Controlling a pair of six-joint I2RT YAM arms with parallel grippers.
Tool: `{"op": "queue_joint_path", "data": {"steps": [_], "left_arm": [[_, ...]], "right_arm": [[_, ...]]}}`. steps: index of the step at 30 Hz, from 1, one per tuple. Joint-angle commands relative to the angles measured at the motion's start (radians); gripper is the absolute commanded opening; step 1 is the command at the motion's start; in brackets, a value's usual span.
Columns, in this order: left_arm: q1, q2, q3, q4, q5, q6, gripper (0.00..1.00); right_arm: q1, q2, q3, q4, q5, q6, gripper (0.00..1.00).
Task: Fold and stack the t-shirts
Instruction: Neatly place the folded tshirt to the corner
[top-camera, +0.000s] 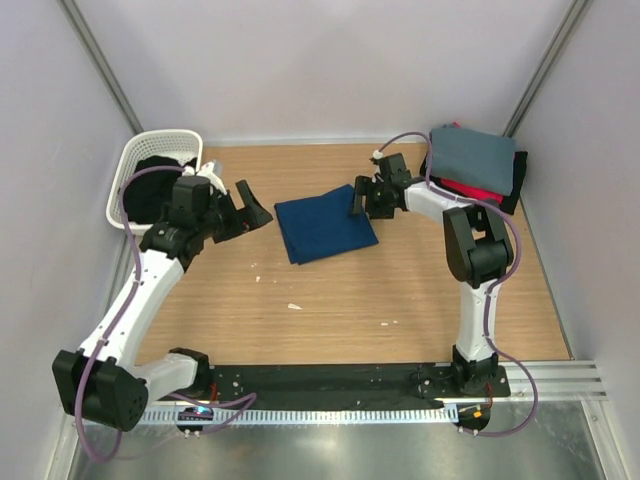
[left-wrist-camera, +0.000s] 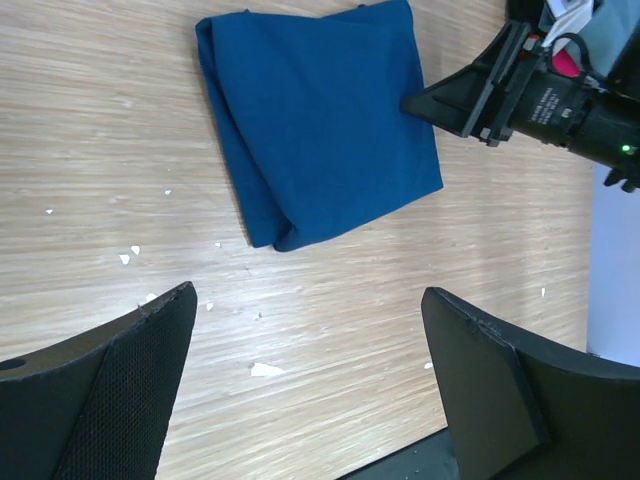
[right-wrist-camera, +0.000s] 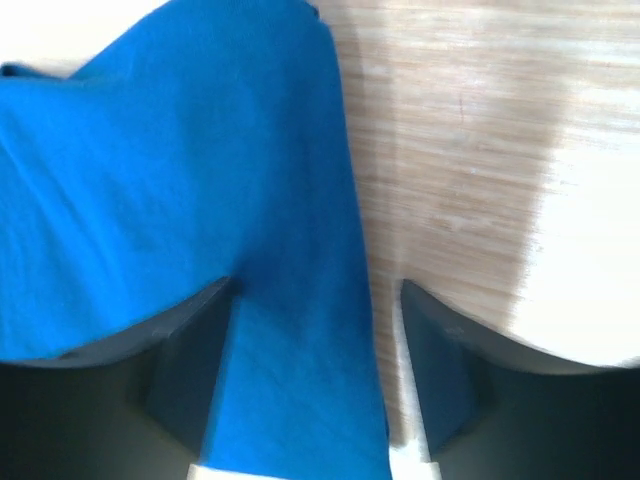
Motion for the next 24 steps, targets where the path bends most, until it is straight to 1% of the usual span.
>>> {"op": "queue_joint_path", "data": {"steps": [1,3,4,6,7,9,10,11,14,17,20,21,24], "left_arm": [[0.000,-0.052,-0.005,-0.034,-0.021,-0.005,0.95],[0.000,-0.067,-0.013,-0.041,-0.018,-0.010,0.95],[0.002,-0.073,-0.018,-0.043,-0.019,-0.013,0.95],[0.002,-0.082,-0.025,-0.038,-0.021,-0.014,0.95],[0.000,-0.082,-0.030,-0.037,-0.021,-0.013,0.95],[0.000,-0.078,-0.031,-0.037,-0.021,-0.010,0.95],[0.000,-0.076,-0.033,-0.037,-0.013,-0.008,0.96],[0.000,-0.075,-0.030,-0.037,-0.013,-0.007,0.96],[0.000,-0.067,-0.031,-0.037,-0.010,-0.002,0.96],[0.000,-0.065,-0.031,-0.035,-0.019,0.006,0.96],[0.003,-0.062,-0.030,-0.040,-0.019,0.015,0.96],[0.003,-0.059,-0.025,-0.040,-0.021,0.021,0.96],[0.006,-0.050,-0.019,-0.044,-0.028,0.036,0.96]], "right_arm": [[0.011,0.042,-0.018,0.014,0.016,0.020,0.65],[0.011,0.039,-0.063,0.051,0.017,0.043,0.55],[0.012,0.039,-0.081,0.065,0.017,0.051,0.48],[0.012,0.039,-0.125,0.089,0.014,0.069,0.39],[0.012,0.039,-0.136,0.110,0.013,0.085,0.29],[0.012,0.042,-0.153,0.132,0.010,0.100,0.19],[0.011,0.041,-0.156,0.138,0.010,0.112,0.04],[0.012,0.041,-0.159,0.141,0.011,0.119,0.01],[0.005,0.018,-0.144,0.141,0.013,0.122,0.01],[-0.018,-0.019,-0.090,0.109,0.026,0.126,0.01],[-0.041,-0.019,0.034,-0.004,0.088,0.116,0.01],[-0.058,-0.015,0.100,-0.051,0.105,0.099,0.01],[-0.084,0.007,0.215,-0.130,0.181,0.039,0.01]]}}
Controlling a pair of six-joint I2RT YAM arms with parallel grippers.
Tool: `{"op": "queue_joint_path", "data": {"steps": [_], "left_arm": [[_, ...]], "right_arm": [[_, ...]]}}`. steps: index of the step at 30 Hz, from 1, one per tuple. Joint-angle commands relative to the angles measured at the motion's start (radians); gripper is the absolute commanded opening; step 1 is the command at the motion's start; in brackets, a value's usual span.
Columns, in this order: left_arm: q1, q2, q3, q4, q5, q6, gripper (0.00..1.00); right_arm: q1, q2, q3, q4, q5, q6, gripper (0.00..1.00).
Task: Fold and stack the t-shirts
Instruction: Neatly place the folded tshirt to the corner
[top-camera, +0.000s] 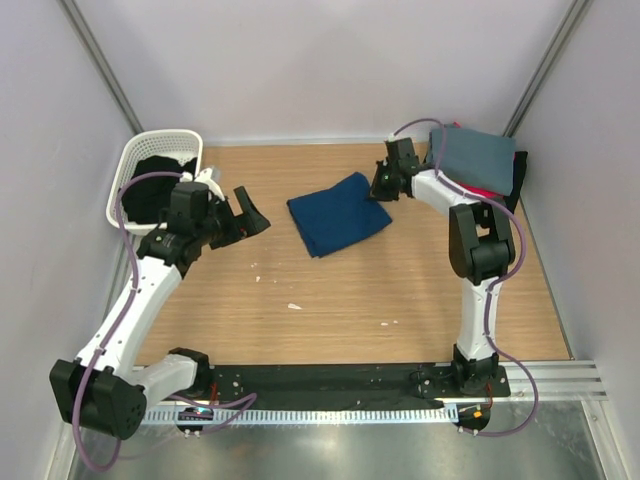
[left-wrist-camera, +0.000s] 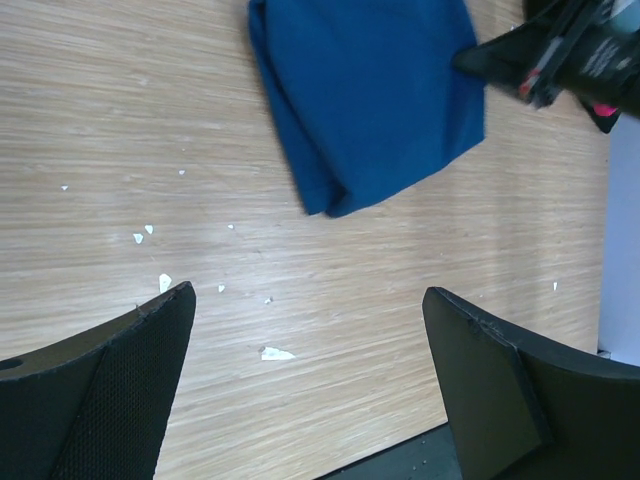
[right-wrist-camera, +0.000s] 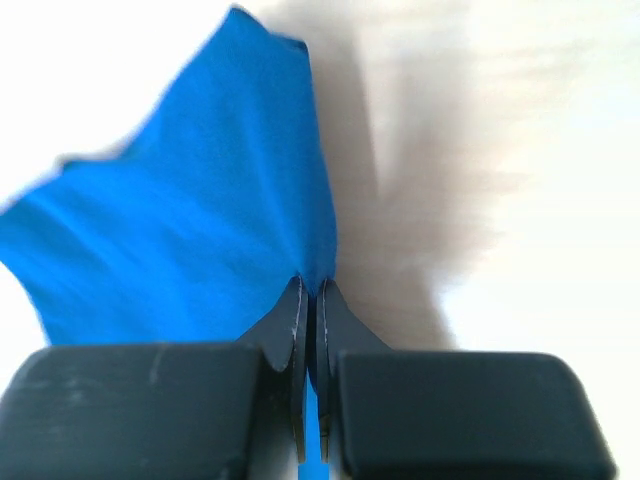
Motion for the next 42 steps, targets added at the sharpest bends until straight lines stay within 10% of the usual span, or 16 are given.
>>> {"op": "queue_joint_path", "data": {"steps": [1,20,42], "left_arm": [[0.007,0.010,0.016,-0.006,-0.011,0.036,0.96],[0.040,0.162,0.071,-0.014,0.021,0.065,0.98],[0.070,0.315,0.129,0.019,0.122,0.117,0.99]], "right_arm": [[-0.052,0.000,0.166,-0.116,0.131,-0.079,0.02],[-0.109,0.122,0.776,-0.375,0.329,-0.326,0.01],[-0.201,0.143,1.014,-0.362,0.285,-0.455,0.01]]}}
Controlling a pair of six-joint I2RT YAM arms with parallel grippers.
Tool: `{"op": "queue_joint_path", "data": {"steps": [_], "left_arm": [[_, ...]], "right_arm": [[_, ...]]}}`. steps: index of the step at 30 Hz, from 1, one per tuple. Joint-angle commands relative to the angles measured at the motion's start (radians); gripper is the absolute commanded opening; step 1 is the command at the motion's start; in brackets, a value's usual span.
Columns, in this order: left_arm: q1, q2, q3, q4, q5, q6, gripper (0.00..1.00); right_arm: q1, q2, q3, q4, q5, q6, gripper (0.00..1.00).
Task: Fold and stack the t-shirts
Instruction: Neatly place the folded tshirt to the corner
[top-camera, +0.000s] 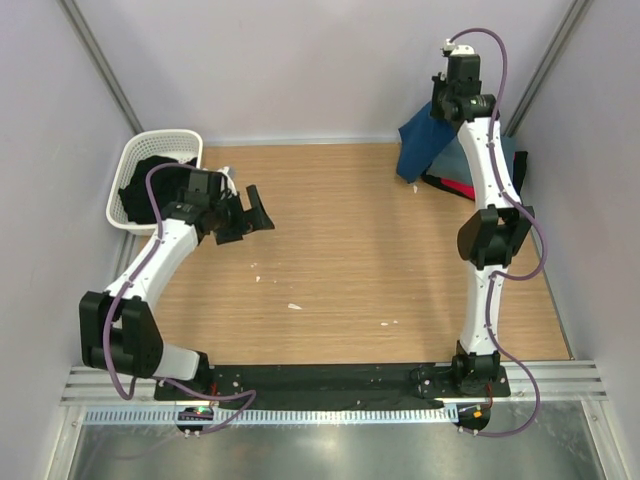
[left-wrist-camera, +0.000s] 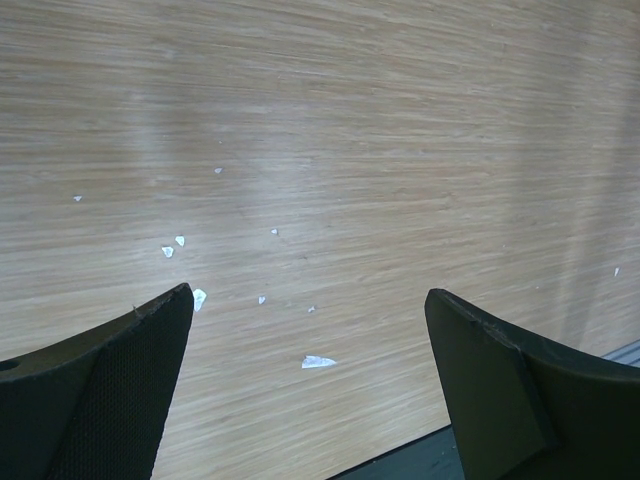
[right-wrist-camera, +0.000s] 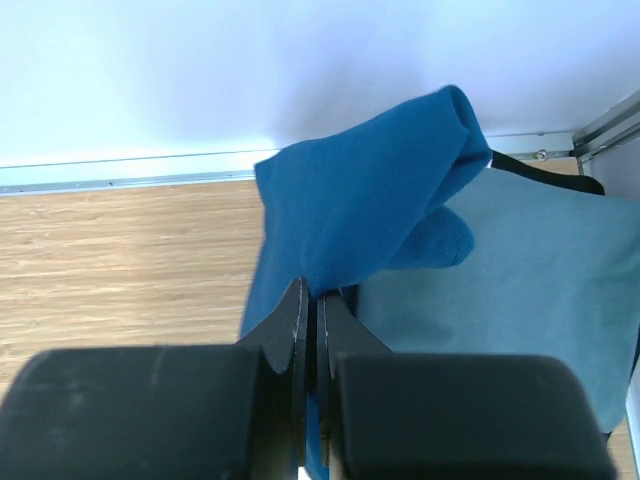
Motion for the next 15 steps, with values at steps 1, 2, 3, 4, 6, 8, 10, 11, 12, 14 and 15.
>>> {"op": "queue_joint_path", "data": {"steps": [1,2,3,4,6,8,10,11,12,14,15], "left_arm": [[0.017,0.012,0.041,0.036,0.047,0.032,0.99],[0.021,0.017,0.044,0.034,0.055,0.033,0.99],[0.024,0.021,0.046,0.034,0.058,0.035,0.99],[0.026,0.024,0.049,0.034,0.063,0.036,0.99],[0.032,0.037,0.052,0.034,0.075,0.038,0.98],[0.035,0.046,0.056,0.037,0.081,0.036,0.98],[0.037,0.049,0.058,0.036,0.086,0.036,0.98],[0.037,0.052,0.058,0.036,0.089,0.036,0.98],[0.040,0.055,0.059,0.036,0.090,0.035,0.98],[0.040,0.057,0.062,0.037,0.093,0.033,0.98],[0.038,0.058,0.064,0.036,0.096,0.032,0.98]], "right_arm": [[-0.009,-0.017,0.051,0.062,-0.027,-0.032,0.01],[-0.012,-0.022,0.054,0.063,-0.032,-0.032,0.01],[-0.019,-0.023,0.057,0.062,-0.032,-0.032,0.01],[-0.019,-0.025,0.061,0.063,-0.035,-0.032,0.01],[-0.024,-0.032,0.069,0.066,-0.042,-0.032,0.01],[-0.027,-0.037,0.077,0.070,-0.044,-0.064,0.01],[-0.044,-0.038,0.083,0.071,-0.053,-0.064,0.01],[-0.050,-0.040,0.086,0.073,-0.059,-0.061,0.01],[-0.058,-0.042,0.086,0.073,-0.075,-0.058,0.01],[-0.070,-0.048,0.086,0.073,-0.087,-0.050,0.01],[-0.096,-0.051,0.086,0.073,-0.101,-0.049,0.01]]}}
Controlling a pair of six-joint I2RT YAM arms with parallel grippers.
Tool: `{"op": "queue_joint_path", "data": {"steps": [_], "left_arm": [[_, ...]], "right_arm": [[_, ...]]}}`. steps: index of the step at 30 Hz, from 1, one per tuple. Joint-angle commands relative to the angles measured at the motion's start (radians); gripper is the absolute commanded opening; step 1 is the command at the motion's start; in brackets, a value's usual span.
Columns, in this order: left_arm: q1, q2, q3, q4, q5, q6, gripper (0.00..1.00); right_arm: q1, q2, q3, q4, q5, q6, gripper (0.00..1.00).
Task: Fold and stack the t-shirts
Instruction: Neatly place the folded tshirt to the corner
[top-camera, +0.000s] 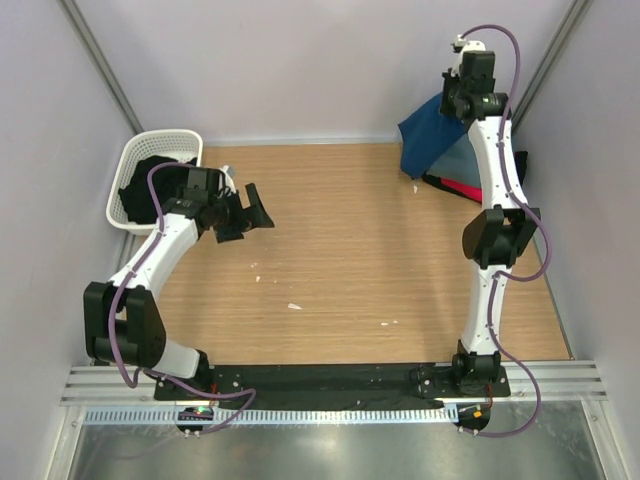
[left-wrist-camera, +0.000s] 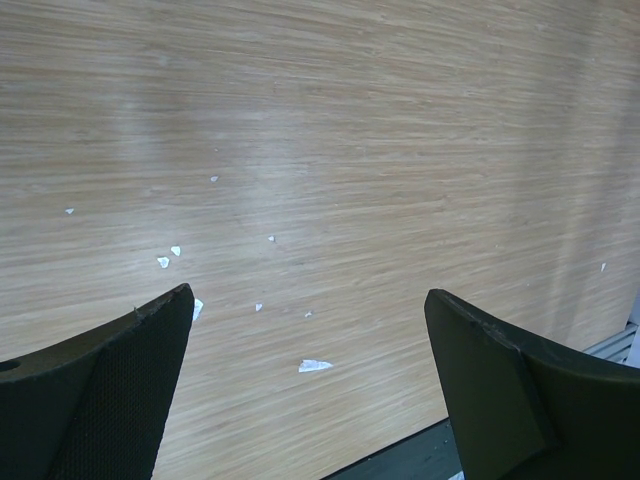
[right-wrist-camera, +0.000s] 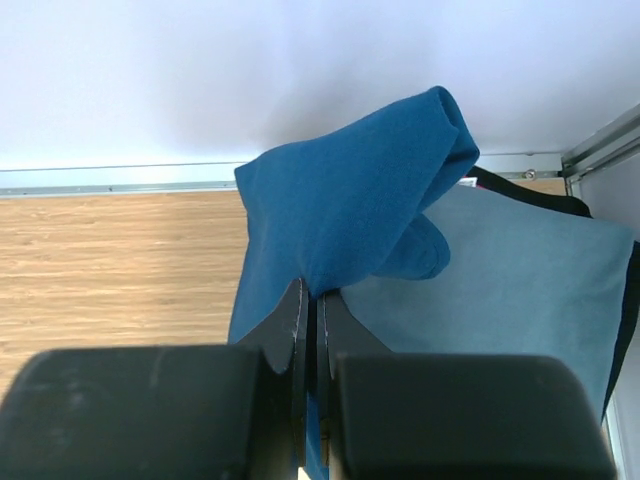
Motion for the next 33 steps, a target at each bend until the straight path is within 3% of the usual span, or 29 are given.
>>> {"op": "queue_joint_path", "data": {"steps": [1,18,33], "left_arm": [[0.009,0.001,0.046,0.029,0.037,0.016,0.98],[0.009,0.070,0.096,0.006,0.043,-0.016,0.98],[0.010,0.197,0.245,-0.100,0.019,-0.029,0.98]], "right_arm": [[-0.052,-0.054,0.060,0.070,-0.040,-0.011,0.01],[-0.250,0.024,0.038,0.106,-0.266,-0.016,0.01],[-0.383,0.201,0.024,0.114,-0.291,-0.119,0.01]]}}
